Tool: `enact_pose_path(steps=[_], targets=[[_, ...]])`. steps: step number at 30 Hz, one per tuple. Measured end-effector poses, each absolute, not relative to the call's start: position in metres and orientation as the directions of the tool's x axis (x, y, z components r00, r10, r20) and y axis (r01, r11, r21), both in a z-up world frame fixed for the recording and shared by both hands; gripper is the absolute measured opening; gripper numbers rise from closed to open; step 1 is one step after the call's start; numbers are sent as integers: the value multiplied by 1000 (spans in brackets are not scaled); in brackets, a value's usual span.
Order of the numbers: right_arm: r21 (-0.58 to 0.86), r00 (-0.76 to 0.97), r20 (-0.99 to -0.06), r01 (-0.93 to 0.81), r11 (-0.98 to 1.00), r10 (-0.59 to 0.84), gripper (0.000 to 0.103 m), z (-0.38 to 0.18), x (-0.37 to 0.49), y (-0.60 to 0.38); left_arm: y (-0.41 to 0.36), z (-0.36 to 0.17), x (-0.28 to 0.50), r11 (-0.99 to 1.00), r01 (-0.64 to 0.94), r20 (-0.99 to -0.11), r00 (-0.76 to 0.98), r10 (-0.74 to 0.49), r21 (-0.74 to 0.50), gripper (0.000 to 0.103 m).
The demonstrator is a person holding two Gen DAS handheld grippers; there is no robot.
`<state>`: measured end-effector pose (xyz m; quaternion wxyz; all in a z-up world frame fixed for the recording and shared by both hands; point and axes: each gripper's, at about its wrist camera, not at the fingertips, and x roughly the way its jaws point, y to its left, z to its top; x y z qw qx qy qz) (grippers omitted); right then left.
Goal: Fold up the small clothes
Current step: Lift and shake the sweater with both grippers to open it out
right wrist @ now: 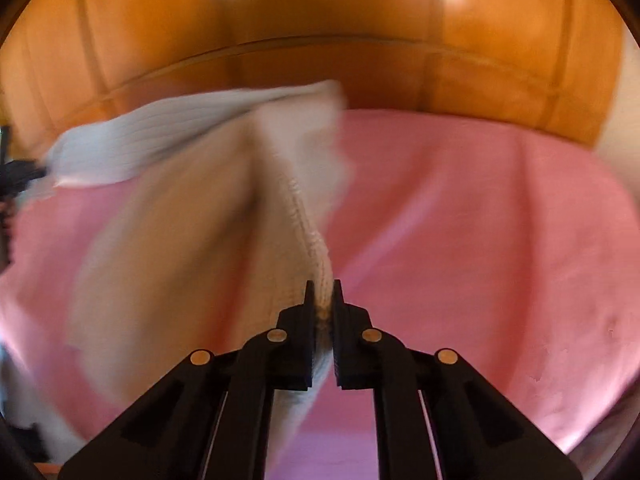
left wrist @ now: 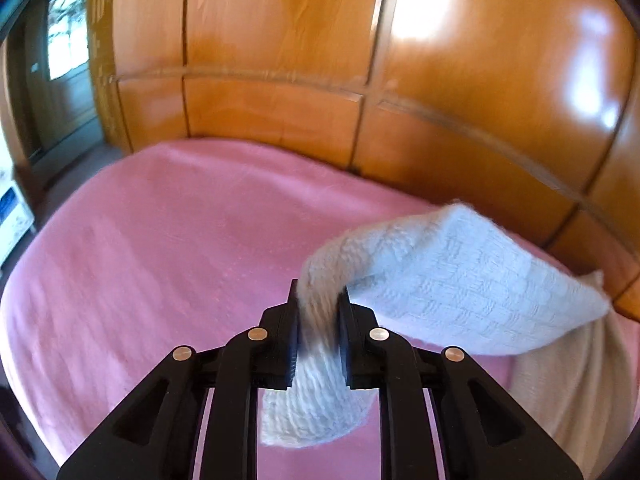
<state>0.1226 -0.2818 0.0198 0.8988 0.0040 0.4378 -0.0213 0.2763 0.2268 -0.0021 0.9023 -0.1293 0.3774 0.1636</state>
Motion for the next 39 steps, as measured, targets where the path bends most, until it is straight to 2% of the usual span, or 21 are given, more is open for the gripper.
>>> enact_pose_path(steps=[2,3,4,5,7,9,10,11,12,13,16,18,20,21,25,30,31,32,33,34,39], targets=[[-66,610,-780,140,988,-139,6,27,132,-323,226,-12,284,914,-395,-739,643,199,-97,24],[-103,602,-773,194,976,-201,6,31,139,-347,225,-16,285,915,-394,-740,640,208,-83,35],[-132,595,-765,231,964,-247,6,33,142,-361,225,-18,284,915,-398,-737,638,224,-67,51],[-168,575,-757,289,943,-311,6,35,151,-386,225,-22,282,914,-400,-733,639,231,-61,56],[-204,529,-748,393,897,-402,6,39,173,-432,225,-26,276,921,-381,-735,647,204,-80,59],[-175,497,-762,459,871,-415,9,39,187,-468,218,-29,266,936,-331,-753,645,133,-119,59],[-158,490,-770,474,866,-409,27,38,191,-478,212,-31,258,945,-290,-758,648,79,-149,59],[-150,488,-765,499,853,-420,58,39,198,-488,209,-33,253,951,-253,-761,648,31,-176,59],[-142,497,-750,524,840,-437,66,42,199,-492,203,-36,245,955,-212,-764,645,-23,-207,59],[-120,509,-748,528,841,-426,67,44,197,-488,195,-40,233,955,-155,-765,637,-98,-251,59],[9,567,-781,429,903,-261,65,41,189,-458,171,-52,204,939,-32,-756,603,-255,-342,59],[157,583,-812,255,954,-22,55,29,175,-411,159,-62,192,911,14,-750,563,-347,-411,59],[296,545,-814,89,951,202,43,14,157,-359,148,-74,183,855,37,-720,522,-458,-517,59],[334,523,-809,38,942,266,40,9,152,-343,144,-78,180,830,38,-702,512,-494,-556,59],[513,391,-765,-113,851,513,36,-19,125,-268,129,-88,173,756,38,-645,494,-582,-653,59],[583,334,-743,-104,806,580,36,-45,133,-234,107,-95,166,716,35,-620,470,-628,-698,59],[583,337,-742,-104,806,580,35,-46,136,-233,100,-97,165,718,33,-625,464,-627,-695,55],[588,339,-738,-105,802,584,23,-45,136,-230,98,-98,166,722,32,-631,461,-624,-691,48],[596,332,-732,-112,795,595,13,-42,138,-228,95,-98,166,731,38,-642,449,-621,-681,27],[578,341,-737,-129,806,583,7,-35,136,-225,91,-98,166,742,49,-654,436,-618,-669,14],[493,435,-731,-197,847,526,6,6,111,-227,96,-59,146,765,129,-624,502,-599,-631,10]])
